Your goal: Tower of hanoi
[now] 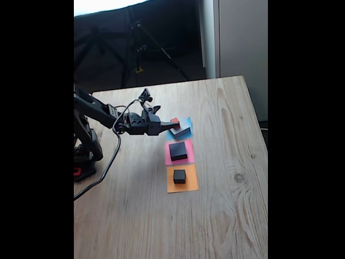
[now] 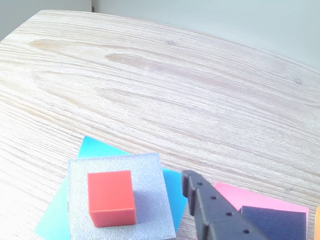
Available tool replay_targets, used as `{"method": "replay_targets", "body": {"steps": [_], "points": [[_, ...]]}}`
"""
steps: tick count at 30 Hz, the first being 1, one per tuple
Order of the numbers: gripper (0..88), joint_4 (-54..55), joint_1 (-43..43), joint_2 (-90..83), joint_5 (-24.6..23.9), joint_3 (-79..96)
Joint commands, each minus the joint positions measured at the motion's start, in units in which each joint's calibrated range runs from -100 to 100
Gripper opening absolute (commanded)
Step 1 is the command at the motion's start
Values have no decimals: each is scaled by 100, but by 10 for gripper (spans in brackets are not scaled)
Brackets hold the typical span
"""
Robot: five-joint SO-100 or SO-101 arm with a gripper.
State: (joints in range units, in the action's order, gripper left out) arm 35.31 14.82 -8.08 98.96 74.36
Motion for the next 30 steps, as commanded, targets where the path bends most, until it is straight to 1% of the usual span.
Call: {"method": "replay_targets", "body": {"steps": [1,13,21,30], "points": [[522,455,69,286,104,-72],[522,1135,144,1156,104,-381],[520,1313,253,1421,104,-509],[490,1516,370,1603,104,-381]]}}
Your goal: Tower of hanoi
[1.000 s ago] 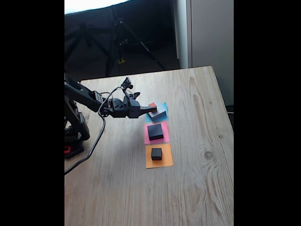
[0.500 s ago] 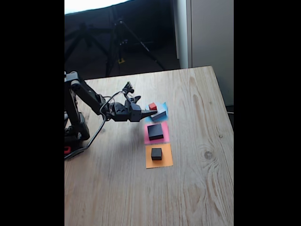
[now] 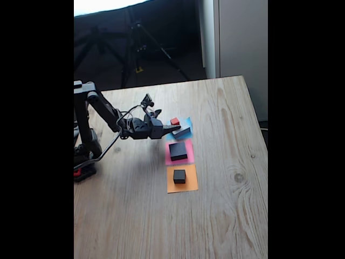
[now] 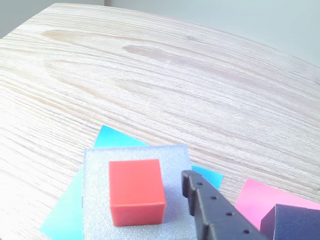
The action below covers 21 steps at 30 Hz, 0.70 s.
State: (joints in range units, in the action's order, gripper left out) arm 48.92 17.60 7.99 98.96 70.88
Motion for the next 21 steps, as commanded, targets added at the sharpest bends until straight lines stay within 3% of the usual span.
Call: {"method": "replay_targets", "body": {"steps": [1,17,21], "points": [[488,163,99,18,104,-52],[390,219,199,404,104,-325],[268,276,191,472,104,-370]]}}
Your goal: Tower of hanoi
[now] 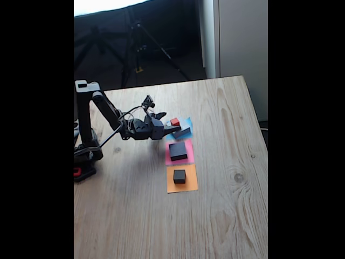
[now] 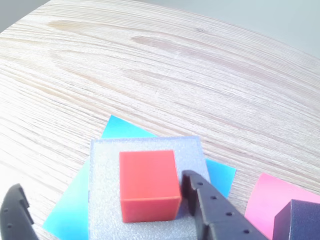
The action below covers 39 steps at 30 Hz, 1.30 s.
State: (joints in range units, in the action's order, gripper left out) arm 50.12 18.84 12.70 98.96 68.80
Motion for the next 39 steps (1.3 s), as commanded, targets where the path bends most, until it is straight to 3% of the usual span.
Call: {"method": "replay_targets", "body": {"steps": [1,39], "points": [[225,205,67,2,104,-171],[109,310,310,-13,104,2]]}}
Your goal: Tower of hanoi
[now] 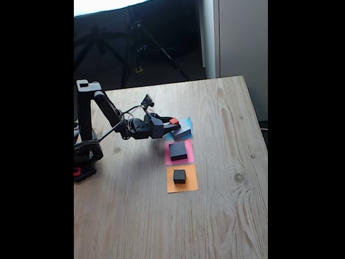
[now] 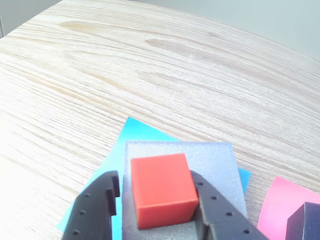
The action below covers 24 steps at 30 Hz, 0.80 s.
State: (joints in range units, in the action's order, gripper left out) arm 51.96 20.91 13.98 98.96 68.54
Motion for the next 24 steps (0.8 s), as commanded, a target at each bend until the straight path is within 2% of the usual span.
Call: {"method": "replay_targets", "body": {"steps": [1,16,24], "points": [[107,142,120,-149,104,56],[82,134,262,-369,104,110],[68,-983,304,-1224,104,-154]]}}
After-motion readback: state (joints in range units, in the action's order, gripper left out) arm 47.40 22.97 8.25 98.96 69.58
